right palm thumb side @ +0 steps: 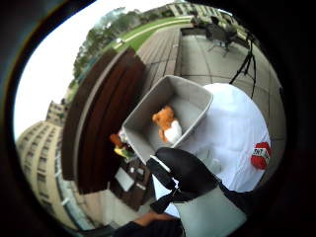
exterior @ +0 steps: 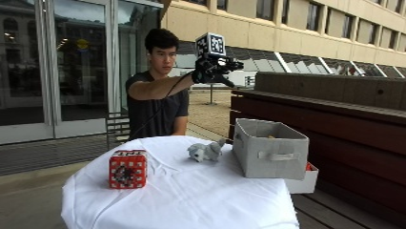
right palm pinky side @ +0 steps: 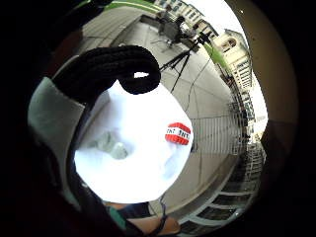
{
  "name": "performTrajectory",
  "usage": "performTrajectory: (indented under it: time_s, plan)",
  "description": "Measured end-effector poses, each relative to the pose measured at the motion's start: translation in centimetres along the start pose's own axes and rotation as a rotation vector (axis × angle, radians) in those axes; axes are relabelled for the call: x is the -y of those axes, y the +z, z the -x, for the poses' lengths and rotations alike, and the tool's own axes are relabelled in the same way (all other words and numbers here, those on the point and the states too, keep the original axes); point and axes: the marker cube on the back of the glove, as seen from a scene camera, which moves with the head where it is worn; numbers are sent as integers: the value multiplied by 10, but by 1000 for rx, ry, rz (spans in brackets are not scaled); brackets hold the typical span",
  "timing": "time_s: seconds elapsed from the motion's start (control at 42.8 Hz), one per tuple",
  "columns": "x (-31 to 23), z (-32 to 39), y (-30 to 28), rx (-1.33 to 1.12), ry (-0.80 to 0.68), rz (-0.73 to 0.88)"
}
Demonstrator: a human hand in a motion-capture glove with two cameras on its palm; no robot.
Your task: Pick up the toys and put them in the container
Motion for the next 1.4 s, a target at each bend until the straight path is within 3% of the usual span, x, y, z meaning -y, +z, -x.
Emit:
performTrajectory:
  time_s: [0.374, 0.631, 0.818, 0.888, 0.958, 1.169, 1.403]
  plan:
    - [-31, -189, 32, -56, 179, 54]
    - [-53, -272, 78, -40, 256, 103]
    - [-76, -315, 125, -37, 386, 219]
    - [-76, -331, 152, -39, 454, 184]
    - [-83, -342, 176, -20, 433, 172]
    - [-111, -348, 232, 25, 404, 371]
    - [-125, -345, 272, 31, 424, 436]
